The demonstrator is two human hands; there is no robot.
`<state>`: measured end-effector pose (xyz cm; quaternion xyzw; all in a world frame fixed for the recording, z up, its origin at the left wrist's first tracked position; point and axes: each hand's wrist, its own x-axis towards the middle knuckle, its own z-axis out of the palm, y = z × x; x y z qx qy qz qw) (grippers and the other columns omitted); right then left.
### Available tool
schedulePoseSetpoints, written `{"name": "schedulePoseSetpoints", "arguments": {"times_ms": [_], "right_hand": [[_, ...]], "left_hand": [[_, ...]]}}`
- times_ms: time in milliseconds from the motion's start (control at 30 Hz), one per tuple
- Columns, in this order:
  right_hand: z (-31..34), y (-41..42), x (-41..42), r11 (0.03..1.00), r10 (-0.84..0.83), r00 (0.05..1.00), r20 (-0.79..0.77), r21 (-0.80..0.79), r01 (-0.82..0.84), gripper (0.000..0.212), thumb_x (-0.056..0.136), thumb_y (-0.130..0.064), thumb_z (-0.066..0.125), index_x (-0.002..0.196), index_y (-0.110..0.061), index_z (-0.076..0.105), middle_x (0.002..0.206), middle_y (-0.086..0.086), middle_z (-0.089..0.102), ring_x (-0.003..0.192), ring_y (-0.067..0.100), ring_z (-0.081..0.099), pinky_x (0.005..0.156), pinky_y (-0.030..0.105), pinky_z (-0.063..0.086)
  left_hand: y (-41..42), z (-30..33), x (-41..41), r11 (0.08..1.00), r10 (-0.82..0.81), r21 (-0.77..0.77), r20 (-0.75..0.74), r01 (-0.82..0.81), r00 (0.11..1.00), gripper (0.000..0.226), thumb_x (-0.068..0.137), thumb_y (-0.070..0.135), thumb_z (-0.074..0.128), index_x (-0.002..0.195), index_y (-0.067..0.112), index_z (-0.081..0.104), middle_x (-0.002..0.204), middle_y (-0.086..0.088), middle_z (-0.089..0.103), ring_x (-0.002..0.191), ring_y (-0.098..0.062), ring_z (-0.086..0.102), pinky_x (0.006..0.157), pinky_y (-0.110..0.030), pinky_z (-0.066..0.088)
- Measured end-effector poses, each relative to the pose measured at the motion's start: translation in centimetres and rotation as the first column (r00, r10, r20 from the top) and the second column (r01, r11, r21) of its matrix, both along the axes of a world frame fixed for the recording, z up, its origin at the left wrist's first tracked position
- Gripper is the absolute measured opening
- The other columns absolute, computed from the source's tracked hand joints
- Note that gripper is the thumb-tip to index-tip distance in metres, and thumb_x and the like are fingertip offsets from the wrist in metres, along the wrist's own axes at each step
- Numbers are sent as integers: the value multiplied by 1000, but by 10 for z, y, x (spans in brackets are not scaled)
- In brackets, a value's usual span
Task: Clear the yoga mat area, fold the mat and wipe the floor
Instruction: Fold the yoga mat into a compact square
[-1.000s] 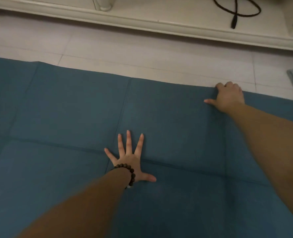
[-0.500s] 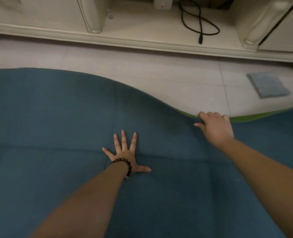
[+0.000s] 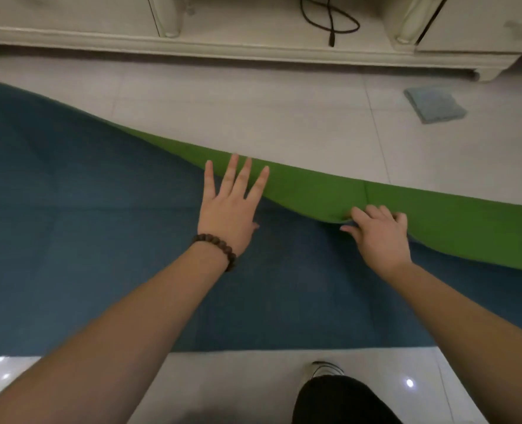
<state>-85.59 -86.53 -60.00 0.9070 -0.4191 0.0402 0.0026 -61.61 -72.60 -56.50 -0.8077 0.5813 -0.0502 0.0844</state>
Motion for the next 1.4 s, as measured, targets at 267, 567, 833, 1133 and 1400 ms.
{"name": "schedulePoseSetpoints", "arguments": {"times_ms": [267,567,833,1133,1400], "right_hand": [[-24,75,-72,994,-82,992,94,77,74,19,78,-11,74,95,-14,64,91,11,52,90,33,49,94,61,36],[-57,121,-129,936,-34,984,-175,339,92,27,85,-15,61,112,-20,57,152,4,32,146,27,11,107,73,5],[-72,99,-115,872,42,942,-334,473,128,58,87,-66,37,131,-29,45,152,1,26,142,23,17,111,67,7],[-73,-37,-26,926,61,965,-253,375,40,68,89,-65,37,148,-34,22,160,1,-7,147,25,-6,113,60,1],[-89,-118,-3,923,160,893,-421,385,16,81,82,-68,48,145,-22,26,143,11,35,132,30,35,112,52,25]], "left_hand": [[80,-26,-35,997,-54,-58,-196,43,979,63,86,27,66,144,22,42,147,-13,43,139,-33,35,116,-51,19],[152,-88,-101,918,152,393,-471,52,869,66,98,52,37,153,33,4,162,-1,-5,148,-23,-9,120,-49,-1],[117,-103,-74,966,157,256,-444,-43,882,69,93,64,28,152,29,19,162,-4,4,148,-23,-5,118,-55,5],[-3,-127,15,931,206,351,-269,-103,941,82,88,74,21,151,33,-12,160,-3,-17,147,-27,-15,115,-63,3],[-56,-142,42,965,185,234,-281,-120,942,66,83,74,38,122,21,48,117,-8,51,111,-27,47,97,-42,38]]}}
